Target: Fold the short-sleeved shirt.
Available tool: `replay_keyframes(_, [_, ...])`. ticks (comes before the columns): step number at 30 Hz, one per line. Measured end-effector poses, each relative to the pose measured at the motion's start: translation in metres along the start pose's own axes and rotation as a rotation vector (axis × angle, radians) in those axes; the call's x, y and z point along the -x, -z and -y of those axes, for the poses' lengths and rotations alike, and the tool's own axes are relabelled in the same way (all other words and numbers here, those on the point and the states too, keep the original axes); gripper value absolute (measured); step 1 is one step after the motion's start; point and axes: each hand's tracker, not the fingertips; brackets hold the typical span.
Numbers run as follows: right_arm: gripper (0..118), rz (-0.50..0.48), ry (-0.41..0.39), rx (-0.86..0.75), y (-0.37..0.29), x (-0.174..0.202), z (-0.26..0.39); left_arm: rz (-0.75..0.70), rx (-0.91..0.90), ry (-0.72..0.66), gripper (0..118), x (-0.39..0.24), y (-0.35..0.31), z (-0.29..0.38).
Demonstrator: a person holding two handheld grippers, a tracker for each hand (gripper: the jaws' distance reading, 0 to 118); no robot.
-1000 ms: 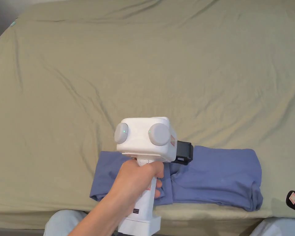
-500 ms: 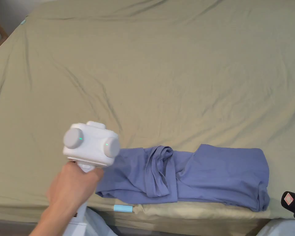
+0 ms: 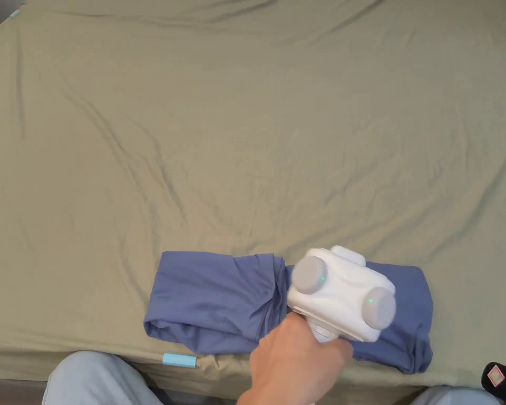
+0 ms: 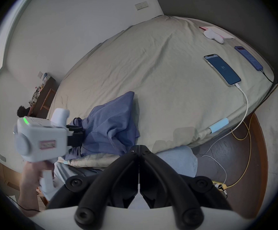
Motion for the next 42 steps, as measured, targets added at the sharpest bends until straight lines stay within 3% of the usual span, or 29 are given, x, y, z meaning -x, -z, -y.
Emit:
replay_keyframes(6, [9,0.003,-0.027,0.007,0.009,0.015,-0.007,0.335,-0.081,-0.387,2,0.166,-0.034,0.035])
replay_keyframes(9, [9,-0.009,-0.059,0.017,0.017,0.029,-0.01,0.311,-0.114,-0.522,2,0.25,-0.042,0.069])
replay_keyframes(12, [9,-0.016,-0.094,0.023,0.023,0.044,-0.012,0.255,-0.102,-0.547,2,0.306,-0.04,0.094])
replay_keyframes(20, [9,-0.022,-0.137,0.039,0.032,0.075,-0.016,0.478,-0.069,-0.602,2,0.343,-0.019,0.116])
replay_keyframes(21, [9,-0.022,-0.138,0.039,0.033,0.077,-0.017,0.522,-0.064,-0.612,10,0.344,-0.015,0.114])
replay_keyframes(22, [9,-0.023,-0.141,0.038,0.032,0.079,-0.017,0.547,-0.056,-0.626,48,0.344,-0.012,0.111])
replay_keyframes(23, [9,-0.022,-0.147,0.039,0.031,0.081,-0.017,0.572,-0.045,-0.625,114,0.343,-0.007,0.11])
replay_keyframes(24, [9,-0.022,-0.152,0.039,0.031,0.082,-0.017,0.567,-0.002,-0.618,118,0.338,-0.002,0.108])
replay_keyframes(27, [9,-0.019,-0.161,0.039,0.029,0.083,-0.016,0.588,-0.012,-0.63,118,0.339,0.014,0.101])
replay_keyframes(34, [9,-0.008,-0.148,0.049,0.027,0.079,-0.014,0.936,0.028,-0.716,118,0.33,0.049,0.106])
replay_keyframes(37, [9,-0.004,-0.148,0.048,0.025,0.079,-0.012,0.927,-0.002,-0.717,116,0.325,0.049,0.102])
replay_keyframes(38, [9,-0.007,-0.147,0.048,0.024,0.079,-0.011,0.917,0.002,-0.708,93,0.324,0.043,0.102])
replay_keyframes(39, [9,-0.01,-0.145,0.047,0.024,0.079,-0.011,0.875,-0.009,-0.668,42,0.325,0.04,0.102])
replay_keyframes(40, [9,-0.012,-0.145,0.047,0.023,0.079,-0.01,0.814,-0.021,-0.649,10,0.326,0.037,0.103])
replay_keyframes(42, [9,-0.012,-0.149,0.047,0.023,0.08,-0.01,0.665,0.003,-0.669,10,0.326,0.036,0.106])
